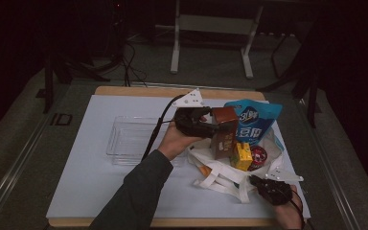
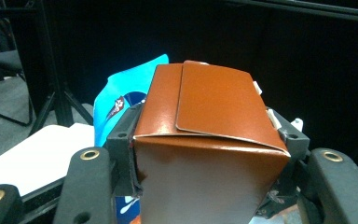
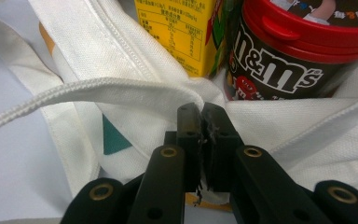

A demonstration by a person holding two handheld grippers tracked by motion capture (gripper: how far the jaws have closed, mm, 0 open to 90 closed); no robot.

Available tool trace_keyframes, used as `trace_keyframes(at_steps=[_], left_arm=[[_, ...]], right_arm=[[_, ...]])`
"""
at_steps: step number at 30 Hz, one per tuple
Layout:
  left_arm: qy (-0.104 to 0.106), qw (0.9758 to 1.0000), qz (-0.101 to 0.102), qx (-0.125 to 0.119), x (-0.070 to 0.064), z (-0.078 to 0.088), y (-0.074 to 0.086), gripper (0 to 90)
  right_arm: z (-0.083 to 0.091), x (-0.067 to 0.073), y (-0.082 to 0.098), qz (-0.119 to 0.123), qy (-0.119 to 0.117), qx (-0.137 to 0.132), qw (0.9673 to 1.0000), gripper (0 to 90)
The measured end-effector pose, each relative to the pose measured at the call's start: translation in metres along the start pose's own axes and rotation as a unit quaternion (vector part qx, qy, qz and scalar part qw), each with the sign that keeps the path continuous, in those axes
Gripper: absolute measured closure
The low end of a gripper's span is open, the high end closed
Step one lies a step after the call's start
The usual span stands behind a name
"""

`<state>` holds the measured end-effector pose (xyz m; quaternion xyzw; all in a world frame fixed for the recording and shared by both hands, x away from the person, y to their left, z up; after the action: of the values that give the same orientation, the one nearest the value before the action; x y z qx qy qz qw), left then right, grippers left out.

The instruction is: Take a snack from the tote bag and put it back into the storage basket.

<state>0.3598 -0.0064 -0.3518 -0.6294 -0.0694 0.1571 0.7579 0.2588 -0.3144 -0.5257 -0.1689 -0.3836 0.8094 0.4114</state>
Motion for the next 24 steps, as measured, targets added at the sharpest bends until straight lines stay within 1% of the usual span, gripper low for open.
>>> trace_keyframes(at_steps=[12,15,18,24], left_arm=[[0.006,0.9999,-0.003,0.011,0.004,0.018,-0.002,42.3],[0.003,0.9999,-0.003,0.014,0.006,0.022,-0.002,42.3],[0.005,0.9999,-0.001,0.013,0.008,0.027,-0.002,42.3],[0.0,0.9999,-0.002,0.01,0.011,0.038,-0.002,42.3]], right_arm=[[0.0,0.0,0.0,-0.001,-0.001,0.0,1.0,85.9],[0.0,0.0,0.0,-0.001,-0.001,0.0,1.0,85.9],[0.0,0.0,0.0,-0.001,-0.001,0.0,1.0,85.9],[0.0,0.0,0.0,-0.001,-0.001,0.0,1.0,85.9]])
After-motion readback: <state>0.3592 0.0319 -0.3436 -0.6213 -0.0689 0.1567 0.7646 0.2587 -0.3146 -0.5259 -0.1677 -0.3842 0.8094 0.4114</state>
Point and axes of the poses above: each handheld gripper's, and its own axes: z roughly backward along the jaws, y roughly out of its underside, x roughly to its left, the point moved 1 cm from there along -z, roughly forward along the jaws, and after that the axes turned 4 degrees about -y, right-handed, at the moved point
